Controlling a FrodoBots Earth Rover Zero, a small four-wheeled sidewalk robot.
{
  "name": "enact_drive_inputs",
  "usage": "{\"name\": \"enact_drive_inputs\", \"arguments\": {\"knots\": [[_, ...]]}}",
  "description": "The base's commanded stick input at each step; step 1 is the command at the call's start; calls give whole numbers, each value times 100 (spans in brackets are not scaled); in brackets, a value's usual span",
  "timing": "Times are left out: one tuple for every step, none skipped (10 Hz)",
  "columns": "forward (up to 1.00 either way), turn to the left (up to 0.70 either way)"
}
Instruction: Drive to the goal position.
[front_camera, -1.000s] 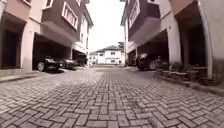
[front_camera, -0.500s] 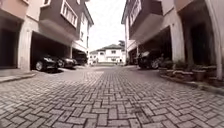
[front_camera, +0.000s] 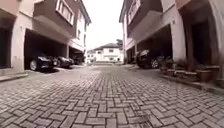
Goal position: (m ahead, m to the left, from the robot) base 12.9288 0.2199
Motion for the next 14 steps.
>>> {"name": "enact_drive_inputs", "arguments": {"knots": [[50,0],[50,0],[50,0],[50,0],[50,0],[50,0],[50,0],[50,0],[50,0],[50,0],[50,0],[50,0],[50,0],[50,0]]}}
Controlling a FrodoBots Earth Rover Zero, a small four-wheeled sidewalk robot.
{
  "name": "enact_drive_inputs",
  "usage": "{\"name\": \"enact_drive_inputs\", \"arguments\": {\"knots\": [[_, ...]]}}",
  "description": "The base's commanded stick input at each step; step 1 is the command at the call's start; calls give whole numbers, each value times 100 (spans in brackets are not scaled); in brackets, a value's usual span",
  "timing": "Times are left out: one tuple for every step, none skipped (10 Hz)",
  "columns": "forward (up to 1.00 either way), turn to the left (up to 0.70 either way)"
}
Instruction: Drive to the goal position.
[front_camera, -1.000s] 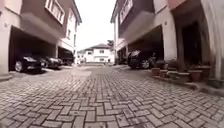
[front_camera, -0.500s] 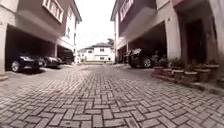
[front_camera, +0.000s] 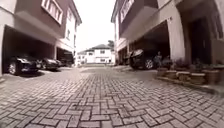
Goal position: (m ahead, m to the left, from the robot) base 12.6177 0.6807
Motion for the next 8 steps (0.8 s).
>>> {"name": "enact_drive_inputs", "arguments": {"knots": [[50,0],[50,0],[50,0],[50,0],[50,0],[50,0],[50,0],[50,0]]}}
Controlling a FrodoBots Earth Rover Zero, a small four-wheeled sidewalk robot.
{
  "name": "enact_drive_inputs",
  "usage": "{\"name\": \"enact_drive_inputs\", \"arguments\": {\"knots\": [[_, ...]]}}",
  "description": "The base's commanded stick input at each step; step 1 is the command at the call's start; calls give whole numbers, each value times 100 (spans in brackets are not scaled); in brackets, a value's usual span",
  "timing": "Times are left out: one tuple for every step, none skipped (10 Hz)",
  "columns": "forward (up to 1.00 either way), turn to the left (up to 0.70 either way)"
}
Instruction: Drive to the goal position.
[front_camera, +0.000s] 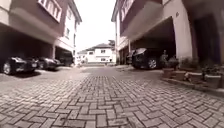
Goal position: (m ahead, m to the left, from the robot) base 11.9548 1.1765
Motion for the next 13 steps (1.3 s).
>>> {"name": "enact_drive_inputs", "arguments": {"knots": [[50,0],[50,0],[50,0],[50,0],[50,0],[50,0],[50,0],[50,0],[50,0],[50,0],[50,0],[50,0],[50,0]]}}
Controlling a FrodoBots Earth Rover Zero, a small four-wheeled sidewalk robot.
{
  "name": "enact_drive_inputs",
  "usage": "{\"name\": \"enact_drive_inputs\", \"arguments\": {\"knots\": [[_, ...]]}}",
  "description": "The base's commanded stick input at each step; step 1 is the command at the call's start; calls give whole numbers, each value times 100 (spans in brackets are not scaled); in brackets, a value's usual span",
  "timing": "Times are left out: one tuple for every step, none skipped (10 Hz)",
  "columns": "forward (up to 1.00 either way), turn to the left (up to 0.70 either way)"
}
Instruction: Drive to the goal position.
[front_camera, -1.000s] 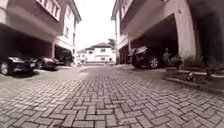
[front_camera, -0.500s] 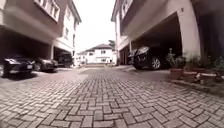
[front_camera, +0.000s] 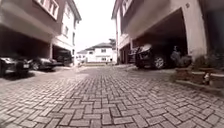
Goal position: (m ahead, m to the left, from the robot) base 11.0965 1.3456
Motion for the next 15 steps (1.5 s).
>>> {"name": "enact_drive_inputs", "arguments": {"knots": [[50,0],[50,0],[50,0],[50,0],[50,0],[50,0],[50,0],[50,0],[50,0],[50,0],[50,0],[50,0],[50,0],[50,0],[50,0]]}}
